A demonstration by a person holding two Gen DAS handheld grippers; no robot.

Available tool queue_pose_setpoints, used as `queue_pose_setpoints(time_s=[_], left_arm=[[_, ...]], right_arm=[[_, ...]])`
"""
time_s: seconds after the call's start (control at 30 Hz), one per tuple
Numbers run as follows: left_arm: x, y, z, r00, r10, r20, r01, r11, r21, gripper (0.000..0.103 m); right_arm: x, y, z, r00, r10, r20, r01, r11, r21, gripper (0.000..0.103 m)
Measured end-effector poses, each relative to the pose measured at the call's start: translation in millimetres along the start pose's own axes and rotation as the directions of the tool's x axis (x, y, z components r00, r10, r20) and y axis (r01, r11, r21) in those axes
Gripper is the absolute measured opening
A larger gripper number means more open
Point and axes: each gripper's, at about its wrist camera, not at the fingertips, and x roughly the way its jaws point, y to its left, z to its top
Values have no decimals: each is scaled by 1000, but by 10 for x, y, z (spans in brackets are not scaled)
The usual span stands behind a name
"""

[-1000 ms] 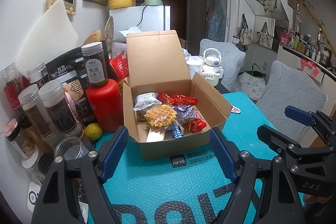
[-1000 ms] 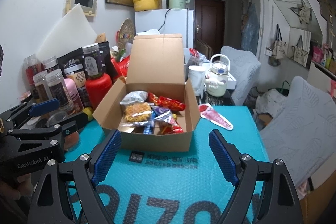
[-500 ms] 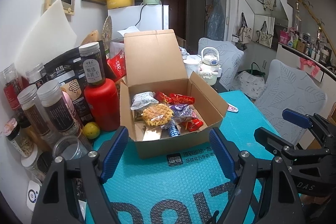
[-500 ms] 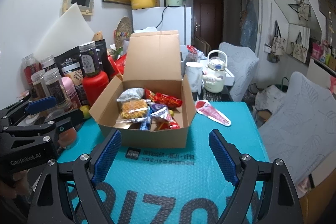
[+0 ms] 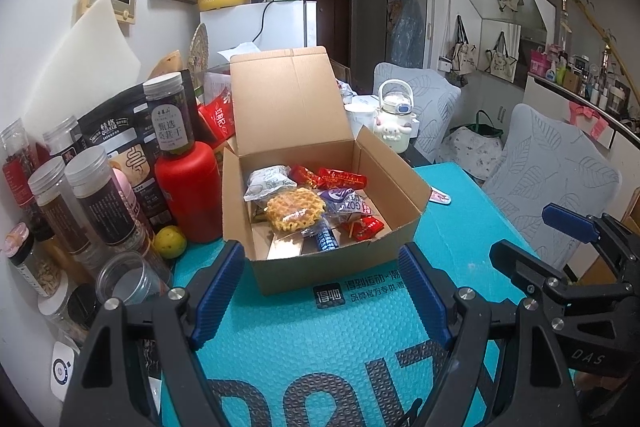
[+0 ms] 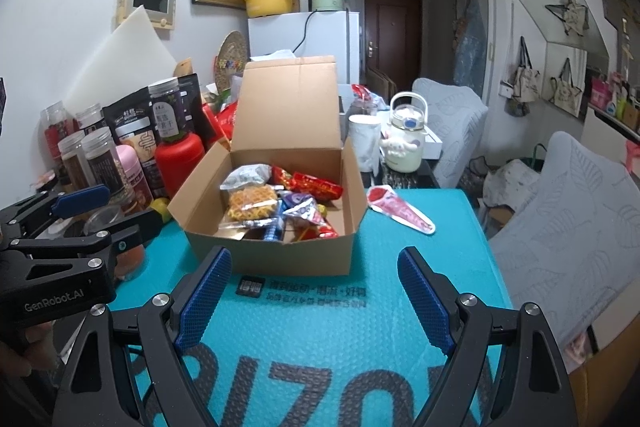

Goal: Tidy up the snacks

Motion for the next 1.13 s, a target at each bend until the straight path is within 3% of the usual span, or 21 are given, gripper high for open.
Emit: queue_pose_setpoints(time_s=[1.13], left_arm=[[89, 51, 14, 999, 33, -29, -33, 999, 6, 79]], right_arm=[[168, -37, 7, 1000, -15, -28, 15, 1000, -1, 86]])
